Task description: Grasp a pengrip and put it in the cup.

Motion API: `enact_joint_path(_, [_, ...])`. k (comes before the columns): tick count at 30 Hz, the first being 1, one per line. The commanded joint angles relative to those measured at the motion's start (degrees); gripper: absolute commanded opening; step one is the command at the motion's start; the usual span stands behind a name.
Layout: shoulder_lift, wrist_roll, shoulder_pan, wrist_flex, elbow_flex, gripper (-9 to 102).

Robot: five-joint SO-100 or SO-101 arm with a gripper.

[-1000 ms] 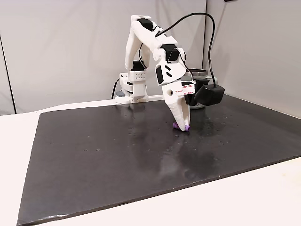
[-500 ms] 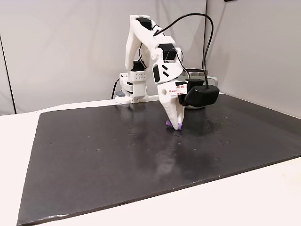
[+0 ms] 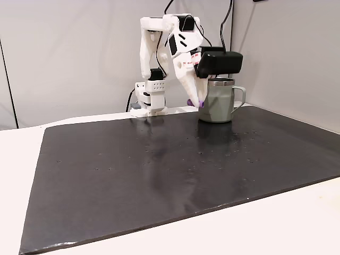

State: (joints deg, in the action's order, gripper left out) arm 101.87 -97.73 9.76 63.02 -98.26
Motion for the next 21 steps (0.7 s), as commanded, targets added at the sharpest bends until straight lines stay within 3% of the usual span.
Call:
enact_joint_path(1, [9.0, 2.6, 2.6, 5.2, 4.0, 0])
enact_joint_path(12, [30.0, 17.1, 21.2, 26.6, 5.9, 0])
enact_joint_path(21, [30.6, 32.2, 33.2, 32.8, 5.1, 0])
